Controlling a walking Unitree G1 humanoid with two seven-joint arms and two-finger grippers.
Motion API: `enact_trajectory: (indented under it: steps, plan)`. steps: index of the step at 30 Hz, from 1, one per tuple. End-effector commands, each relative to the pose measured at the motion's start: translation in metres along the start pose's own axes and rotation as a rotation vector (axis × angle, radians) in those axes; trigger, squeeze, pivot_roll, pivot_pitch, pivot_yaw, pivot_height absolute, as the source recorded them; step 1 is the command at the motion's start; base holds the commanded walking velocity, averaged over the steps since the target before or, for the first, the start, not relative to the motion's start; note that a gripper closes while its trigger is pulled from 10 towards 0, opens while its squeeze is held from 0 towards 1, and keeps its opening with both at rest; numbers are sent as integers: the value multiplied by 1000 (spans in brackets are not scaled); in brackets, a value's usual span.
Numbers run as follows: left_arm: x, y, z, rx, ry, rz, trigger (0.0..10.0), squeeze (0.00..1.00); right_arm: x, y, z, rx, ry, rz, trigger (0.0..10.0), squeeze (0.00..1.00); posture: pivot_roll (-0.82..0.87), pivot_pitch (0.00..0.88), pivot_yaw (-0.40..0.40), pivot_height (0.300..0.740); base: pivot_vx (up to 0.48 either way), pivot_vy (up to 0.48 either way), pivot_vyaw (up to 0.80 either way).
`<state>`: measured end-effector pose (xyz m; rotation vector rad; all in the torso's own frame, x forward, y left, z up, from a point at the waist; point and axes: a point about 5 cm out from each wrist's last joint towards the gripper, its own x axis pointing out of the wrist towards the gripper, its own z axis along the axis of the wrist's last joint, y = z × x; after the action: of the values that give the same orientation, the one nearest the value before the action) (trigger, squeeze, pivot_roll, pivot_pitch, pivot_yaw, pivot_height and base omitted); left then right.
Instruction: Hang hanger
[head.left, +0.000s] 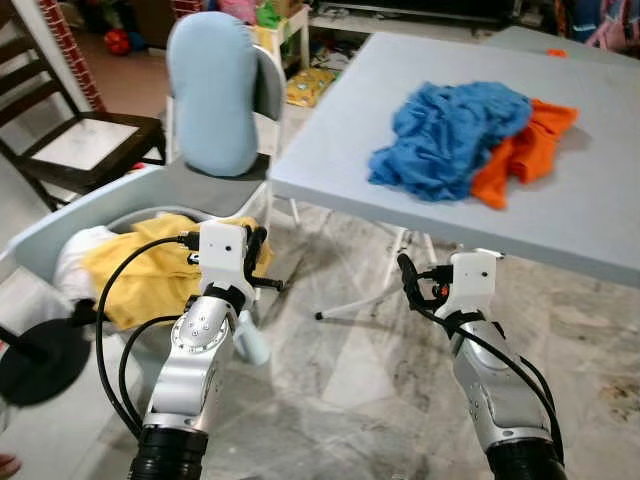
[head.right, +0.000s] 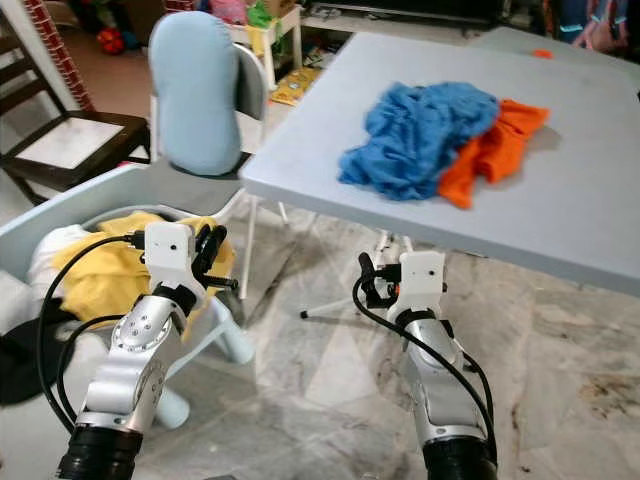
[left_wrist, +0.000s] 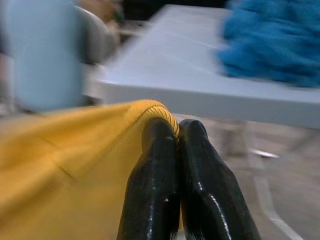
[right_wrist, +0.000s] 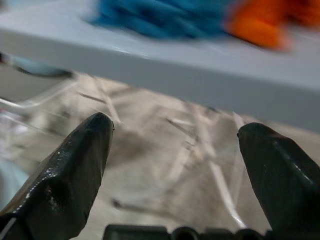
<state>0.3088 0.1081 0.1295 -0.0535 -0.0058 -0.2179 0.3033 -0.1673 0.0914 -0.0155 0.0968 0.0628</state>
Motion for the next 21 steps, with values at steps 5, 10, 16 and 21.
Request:
enact_trajectory:
  steps: [5, 10, 16, 21]
  plan:
    - [1, -8, 1, 1, -4, -27, 10000, 0, -1, 4, -1, 7, 4, 7, 10000, 0, -35, 123, 19, 740, 0, 0, -800]
    - [7, -25, -2, -37, 7, -75, 10000, 0, -1, -4, 1, 5, -13, -24, 10000, 0, -47, 99, 21, 740, 0, 0, -800]
    - [9, -30, -2, -68, 1, -76, 10000, 0, -2, -9, 1, 0, -12, -38, 10000, 0, -53, 76, 19, 740, 0, 0, -267]
    - [12, -22, -5, -113, 20, -44, 10000, 0, -2, -10, -1, -6, -9, -43, 10000, 0, -50, 58, 18, 740, 0, 57, -320]
